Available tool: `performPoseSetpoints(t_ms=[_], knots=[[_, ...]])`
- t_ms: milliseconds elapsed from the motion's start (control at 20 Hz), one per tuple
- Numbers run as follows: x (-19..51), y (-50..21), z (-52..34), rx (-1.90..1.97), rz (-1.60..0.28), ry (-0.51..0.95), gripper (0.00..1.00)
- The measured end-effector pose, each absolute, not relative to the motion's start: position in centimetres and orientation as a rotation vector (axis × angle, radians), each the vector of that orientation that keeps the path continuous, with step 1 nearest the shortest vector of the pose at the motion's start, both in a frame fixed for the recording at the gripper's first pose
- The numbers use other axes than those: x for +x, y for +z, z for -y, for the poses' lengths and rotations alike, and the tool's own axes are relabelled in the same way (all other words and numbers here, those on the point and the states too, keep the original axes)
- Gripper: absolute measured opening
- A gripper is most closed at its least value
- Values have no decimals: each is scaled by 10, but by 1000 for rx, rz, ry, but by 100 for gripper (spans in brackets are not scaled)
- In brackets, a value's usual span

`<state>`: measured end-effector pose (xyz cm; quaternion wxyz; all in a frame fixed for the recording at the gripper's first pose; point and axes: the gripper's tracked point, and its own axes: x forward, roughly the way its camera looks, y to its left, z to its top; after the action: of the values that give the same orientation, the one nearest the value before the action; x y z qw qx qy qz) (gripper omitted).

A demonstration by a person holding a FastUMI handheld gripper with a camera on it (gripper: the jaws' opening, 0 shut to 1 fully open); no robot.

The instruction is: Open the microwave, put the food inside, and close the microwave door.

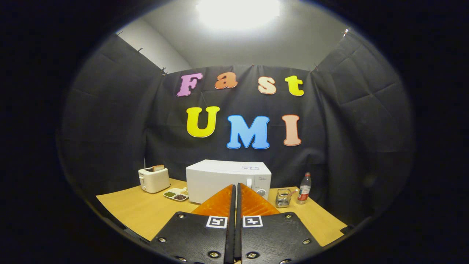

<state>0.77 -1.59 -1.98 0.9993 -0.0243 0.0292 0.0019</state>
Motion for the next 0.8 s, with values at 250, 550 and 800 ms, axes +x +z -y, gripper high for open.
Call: performPoseSetpoints(t_ms=[250,550,800], knots=[[-29,7,14,-13,4,-8,2],[-48,6,39,-34,-13,-82,34],[-54,5,48,-85,-26,-162,86]])
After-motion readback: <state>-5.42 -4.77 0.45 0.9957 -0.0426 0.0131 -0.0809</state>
